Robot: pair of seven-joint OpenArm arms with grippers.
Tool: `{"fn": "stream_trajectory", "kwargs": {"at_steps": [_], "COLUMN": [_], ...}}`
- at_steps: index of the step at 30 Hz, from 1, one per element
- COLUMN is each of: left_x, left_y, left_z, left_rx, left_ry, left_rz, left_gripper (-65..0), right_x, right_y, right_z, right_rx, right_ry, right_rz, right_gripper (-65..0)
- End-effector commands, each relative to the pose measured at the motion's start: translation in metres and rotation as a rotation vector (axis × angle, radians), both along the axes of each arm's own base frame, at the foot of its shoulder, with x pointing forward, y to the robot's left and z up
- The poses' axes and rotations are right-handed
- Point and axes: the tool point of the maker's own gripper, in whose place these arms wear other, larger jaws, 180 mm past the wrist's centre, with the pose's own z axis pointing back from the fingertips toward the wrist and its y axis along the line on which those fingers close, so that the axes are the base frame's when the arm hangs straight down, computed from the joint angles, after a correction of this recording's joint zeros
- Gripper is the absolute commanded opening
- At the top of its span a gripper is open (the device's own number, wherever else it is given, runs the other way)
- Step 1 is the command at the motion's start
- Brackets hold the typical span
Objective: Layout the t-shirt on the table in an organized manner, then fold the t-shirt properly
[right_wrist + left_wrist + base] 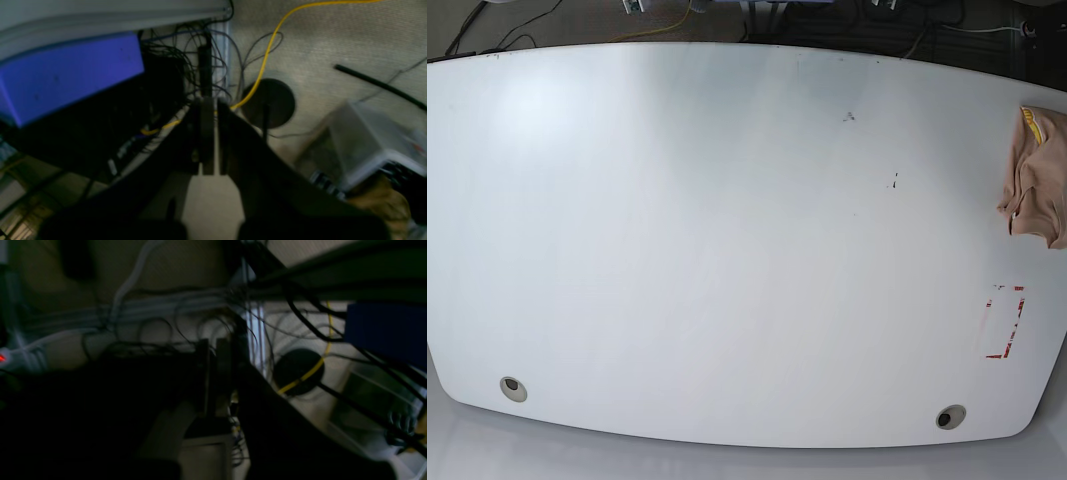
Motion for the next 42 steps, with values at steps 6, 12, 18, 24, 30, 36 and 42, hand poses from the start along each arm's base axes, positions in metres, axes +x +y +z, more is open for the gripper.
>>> {"fn": "stream_trajectory", "kwargs": {"at_steps": [6,12,18,24,30,36,42], "left_x": [-0.005,-0.006,0.006,0.003,0.01,0.032,0.058], "left_y": [0.006,0.014,0.018,0.019,0.019,0.026,0.029], "left_z": [-0.02,-0.033,-0.045,-0.054,-0.06,-0.061,-0.063], "left_rx": [-0.008,-0.008,0.045,0.095,0.122,0.17,0.194], "left_ry": [0.065,0.125,0.152,0.209,0.242,0.223,0.236], "left_rz": [0.019,0.03,-0.003,-0.059,-0.057,-0.049,-0.045], "left_gripper": [-62.4,-62.4,-62.4,-62.4,-62.3,-62.0,-61.9], "right_x": [-0.017,-0.014,-0.003,-0.001,0.009,0.018,0.028], "right_y": [0.006,0.004,0.002,-0.001,0.0,-0.007,-0.007], "right_z": [-0.017,-0.026,-0.034,-0.043,-0.05,-0.057,-0.061], "right_rx": [0.021,0.03,0.036,0.042,0.031,-0.025,-0.041], "right_ry": [0.055,0.07,0.078,0.118,0.131,0.142,0.146], "right_rz": [-0.008,-0.027,-0.033,-0.023,0.009,0.045,0.048], "right_gripper": [-63.7,-63.7,-63.7,-63.7,-63.6,-63.5,-63.4]}}
